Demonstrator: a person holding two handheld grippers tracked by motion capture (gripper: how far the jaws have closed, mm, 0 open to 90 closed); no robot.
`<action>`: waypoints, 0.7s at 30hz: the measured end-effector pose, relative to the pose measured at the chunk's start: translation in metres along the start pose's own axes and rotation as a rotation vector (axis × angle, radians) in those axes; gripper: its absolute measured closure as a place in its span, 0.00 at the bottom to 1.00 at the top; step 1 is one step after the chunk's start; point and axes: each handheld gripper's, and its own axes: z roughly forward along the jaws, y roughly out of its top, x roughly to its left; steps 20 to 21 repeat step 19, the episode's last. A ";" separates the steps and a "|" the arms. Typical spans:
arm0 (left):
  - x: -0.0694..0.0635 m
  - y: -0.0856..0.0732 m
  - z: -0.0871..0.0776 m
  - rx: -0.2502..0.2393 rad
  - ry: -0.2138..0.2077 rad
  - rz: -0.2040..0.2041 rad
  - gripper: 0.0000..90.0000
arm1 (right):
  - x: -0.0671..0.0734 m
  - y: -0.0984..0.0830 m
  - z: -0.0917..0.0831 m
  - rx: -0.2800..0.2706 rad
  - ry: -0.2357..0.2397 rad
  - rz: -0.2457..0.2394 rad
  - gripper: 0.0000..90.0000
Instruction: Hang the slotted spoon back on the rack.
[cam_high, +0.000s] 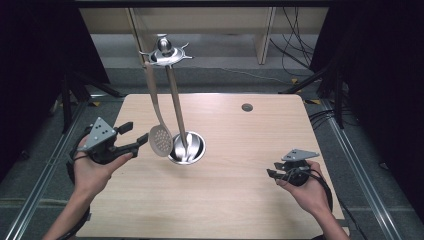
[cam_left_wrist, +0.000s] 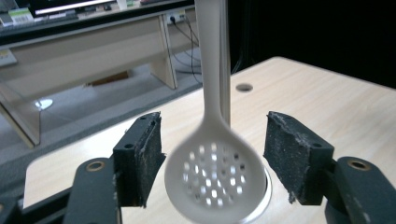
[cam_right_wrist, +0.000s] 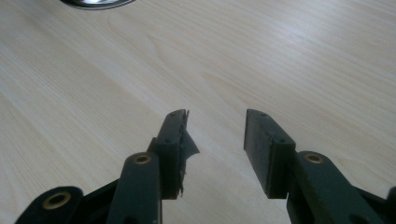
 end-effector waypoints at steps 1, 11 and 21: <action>-0.001 -0.006 -0.001 0.012 0.002 0.001 0.39 | 0.000 0.000 0.000 -0.005 0.000 0.001 0.66; -0.019 -0.085 0.007 0.130 0.011 -0.058 0.41 | 0.001 -0.001 0.002 0.008 0.009 -0.002 0.66; -0.022 -0.099 0.011 0.153 -0.010 -0.063 0.43 | -0.002 -0.003 0.002 -0.010 0.005 -0.020 0.65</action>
